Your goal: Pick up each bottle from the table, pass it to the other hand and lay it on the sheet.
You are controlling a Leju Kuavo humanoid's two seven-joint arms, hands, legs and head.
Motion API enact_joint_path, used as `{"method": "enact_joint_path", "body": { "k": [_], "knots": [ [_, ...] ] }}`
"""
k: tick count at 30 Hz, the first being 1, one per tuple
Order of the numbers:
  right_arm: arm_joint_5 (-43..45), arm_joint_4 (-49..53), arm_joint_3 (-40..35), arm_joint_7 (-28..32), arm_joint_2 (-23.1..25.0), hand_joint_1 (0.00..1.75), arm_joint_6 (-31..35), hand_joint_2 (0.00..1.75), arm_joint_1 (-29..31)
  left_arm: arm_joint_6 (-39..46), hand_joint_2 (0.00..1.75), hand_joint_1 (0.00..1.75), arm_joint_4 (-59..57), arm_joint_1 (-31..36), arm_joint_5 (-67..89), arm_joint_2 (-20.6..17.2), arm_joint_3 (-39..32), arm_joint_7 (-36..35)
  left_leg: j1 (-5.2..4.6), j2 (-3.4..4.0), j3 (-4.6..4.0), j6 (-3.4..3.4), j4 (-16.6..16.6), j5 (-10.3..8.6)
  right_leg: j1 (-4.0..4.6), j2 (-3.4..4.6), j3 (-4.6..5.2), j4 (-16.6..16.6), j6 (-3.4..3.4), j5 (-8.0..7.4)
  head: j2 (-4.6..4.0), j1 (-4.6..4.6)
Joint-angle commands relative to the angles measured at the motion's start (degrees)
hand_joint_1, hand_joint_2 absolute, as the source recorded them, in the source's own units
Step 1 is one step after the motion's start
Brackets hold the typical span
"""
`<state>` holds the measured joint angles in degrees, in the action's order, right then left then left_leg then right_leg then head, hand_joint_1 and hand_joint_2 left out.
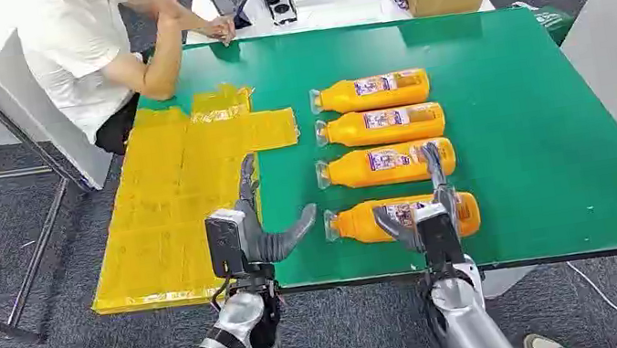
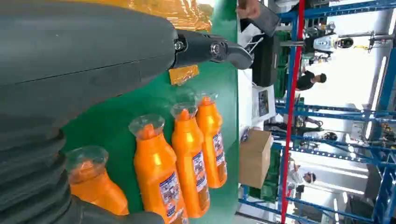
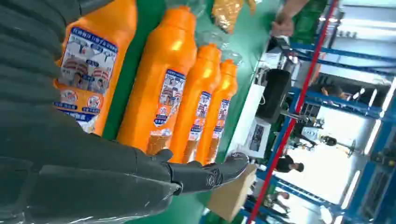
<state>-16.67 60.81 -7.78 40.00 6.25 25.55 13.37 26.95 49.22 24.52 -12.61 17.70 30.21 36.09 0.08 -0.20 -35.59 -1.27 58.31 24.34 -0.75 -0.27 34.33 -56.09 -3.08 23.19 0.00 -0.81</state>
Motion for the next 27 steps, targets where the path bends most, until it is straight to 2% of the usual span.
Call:
{"method": "enact_joint_path", "body": {
  "k": [1, 4, 7, 8, 10, 11, 12, 15, 18, 27],
  "knots": [
    [-2.35, -4.5, -3.8, 0.0, -4.0, 0.0, 1.93, 1.75, 0.56, 2.31, 1.75, 0.0, -1.74, 0.21, 1.76, -0.79, -1.16, 0.3, 0.01, 0.04, 0.31, 0.06, -0.05, 0.1, 0.02, 0.04, -0.3, 0.05, 0.1, 0.09, 0.0, 0.0],
    [-4.15, -4.38, -3.57, 0.0, -4.15, 0.0, 3.5, 1.75, -0.02, 3.19, 1.75, 0.0, 0.01, -0.81, 2.77, -1.22, -1.03, 0.31, 0.02, 0.03, 0.13, 0.04, -0.06, 0.03, 0.02, 0.03, -0.12, 0.08, 0.06, 0.01, 0.0, 0.0],
    [-8.7, -5.14, -3.04, -0.14, -4.5, 0.0, 6.44, 1.75, -0.24, 3.95, 1.75, 0.0, 2.98, -2.55, 5.34, -2.19, -0.76, -0.25, 0.0, 0.08, 0.32, 0.07, -0.07, 0.11, 0.01, 0.09, -0.28, 0.05, 0.12, 0.09, 0.0, 0.0],
    [-16.22, -6.66, -4.84, -3.32, -6.02, 0.0, 11.2, 1.75, -0.06, 3.87, 1.75, 0.0, 4.18, -3.45, 6.22, -2.71, -0.57, -0.85, 0.02, 0.11, 0.26, 0.07, -0.07, 0.09, 0.02, 0.11, -0.22, 0.07, 0.11, 0.05, 0.0, 0.0],
    [-25.53, -10.15, -6.97, -9.14, -8.6, 0.0, 13.4, 1.75, 0.92, 3.36, 1.75, 0.0, 5.34, -4.33, 7.65, -3.05, -0.6, -1.96, 0.0, 0.1, 0.37, 0.07, -0.14, 0.09, 0.01, 0.1, -0.34, 0.13, 0.12, 0.06, 0.0, 0.0],
    [-27.76, -12.25, -7.45, -10.79, -9.81, 0.0, 13.02, 1.75, 1.68, 2.94, 1.75, 0.0, 5.53, -4.5, 7.95, -3.04, -0.55, -2.41, 0.01, 0.12, 0.51, 0.1, -0.14, 0.15, 0.02, 0.13, -0.47, 0.14, 0.16, 0.11, 0.0, 0.0],
    [-31.83, -15.51, -8.73, -14.54, -11.66, 0.0, 10.76, 1.75, 3.28, 1.8, 1.75, 0.0, 5.7, -4.51, 8.36, -2.8, -0.54, -3.24, 0.0, 0.05, 0.26, 0.04, -0.11, 0.05, 0.01, 0.05, -0.26, 0.12, 0.07, 0.03, 0.0, 0.02],
    [-35.05, -18.92, -9.2, -15.26, -13.3, 0.0, 11.11, 1.75, 5.27, 0.05, 1.75, 0.0, 5.89, -4.47, 8.7, -2.26, -0.33, -3.99, 0.0, 0.05, 0.17, 0.03, -0.05, 0.04, 0.0, 0.05, -0.17, 0.07, 0.05, 0.02, 0.0, 0.0],
    [-38.15, -19.22, -10.83, -17.15, -15.61, 0.0, 7.32, 1.75, 6.08, -1.02, 1.75, 0.0, 6.66, -4.87, 9.28, -1.8, 0.33, -4.71, -0.04, 0.02, 0.14, 0.01, -0.05, 0.04, -0.04, 0.01, -0.16, 0.06, 0.05, 0.01, 0.0, -0.02],
    [-42.91, -20.37, -12.81, -20.33, -17.26, 0.0, 6.43, 1.75, 7.73, -1.82, 1.75, 0.0, 6.42, -4.75, 9.26, -1.44, 0.44, -4.85, -0.05, 0.03, 0.28, 0.05, -0.03, 0.1, -0.03, 0.0, -0.28, 0.03, 0.11, 0.08, 0.0, 0.0]
  ]
}}
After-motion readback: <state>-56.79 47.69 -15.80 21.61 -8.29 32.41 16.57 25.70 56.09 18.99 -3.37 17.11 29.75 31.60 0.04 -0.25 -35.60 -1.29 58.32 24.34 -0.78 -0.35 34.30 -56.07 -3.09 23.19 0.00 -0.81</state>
